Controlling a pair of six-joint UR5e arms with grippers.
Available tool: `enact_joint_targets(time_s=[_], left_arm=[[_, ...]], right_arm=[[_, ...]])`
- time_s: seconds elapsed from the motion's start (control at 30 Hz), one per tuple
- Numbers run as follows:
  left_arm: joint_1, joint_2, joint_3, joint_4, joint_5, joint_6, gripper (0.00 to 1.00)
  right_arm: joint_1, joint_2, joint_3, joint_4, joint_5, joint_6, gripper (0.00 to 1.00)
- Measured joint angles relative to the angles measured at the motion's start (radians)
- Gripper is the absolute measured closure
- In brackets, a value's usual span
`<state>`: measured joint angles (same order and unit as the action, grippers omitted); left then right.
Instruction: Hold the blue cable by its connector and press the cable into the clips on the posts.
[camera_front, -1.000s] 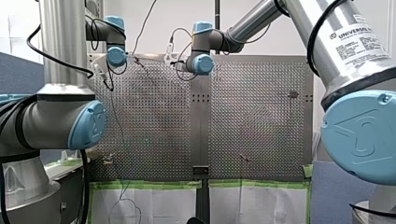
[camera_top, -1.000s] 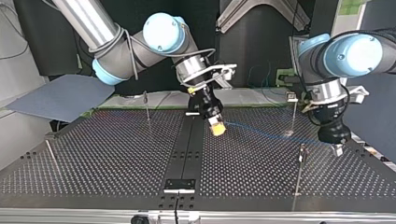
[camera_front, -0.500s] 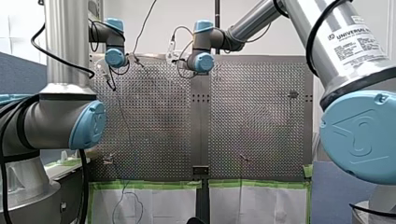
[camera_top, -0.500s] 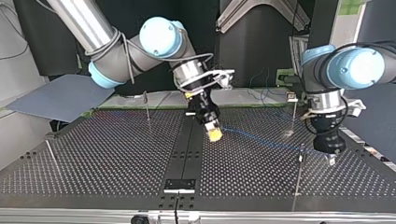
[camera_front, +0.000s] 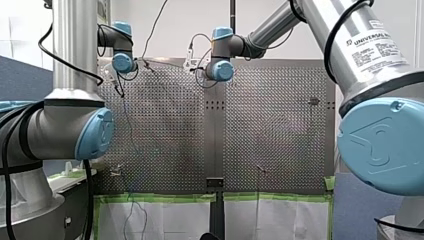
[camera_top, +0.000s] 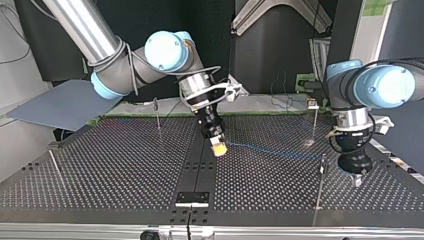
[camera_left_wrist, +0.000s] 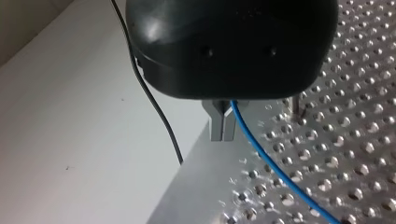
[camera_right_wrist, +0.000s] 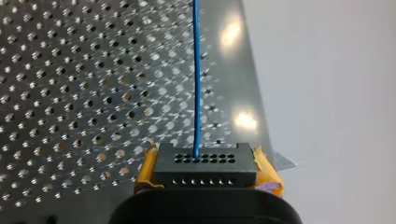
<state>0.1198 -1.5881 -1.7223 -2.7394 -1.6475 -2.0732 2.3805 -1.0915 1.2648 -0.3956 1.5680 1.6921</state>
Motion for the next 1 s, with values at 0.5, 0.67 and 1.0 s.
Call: enact_joint_targets(time_s=[0.5,0.67,1.0], left_arm=[[0.029,-0.056,0.064,0.032,0.043,-0.036,0.99],[0.030,-0.095,0.099,0.029,0.058,-0.038,0.99],[0.037,-0.109,0.112,0.030,0.061,-0.061,0.99]], right_arm=[[-0.038,0.044,-0.069,0.002,-0.002,-0.004,1.00],[-0.052,0.064,-0.097,0.004,-0.005,-0.005,1.00],[-0.064,0.098,-0.153,0.028,-0.016,-0.005,1.00]])
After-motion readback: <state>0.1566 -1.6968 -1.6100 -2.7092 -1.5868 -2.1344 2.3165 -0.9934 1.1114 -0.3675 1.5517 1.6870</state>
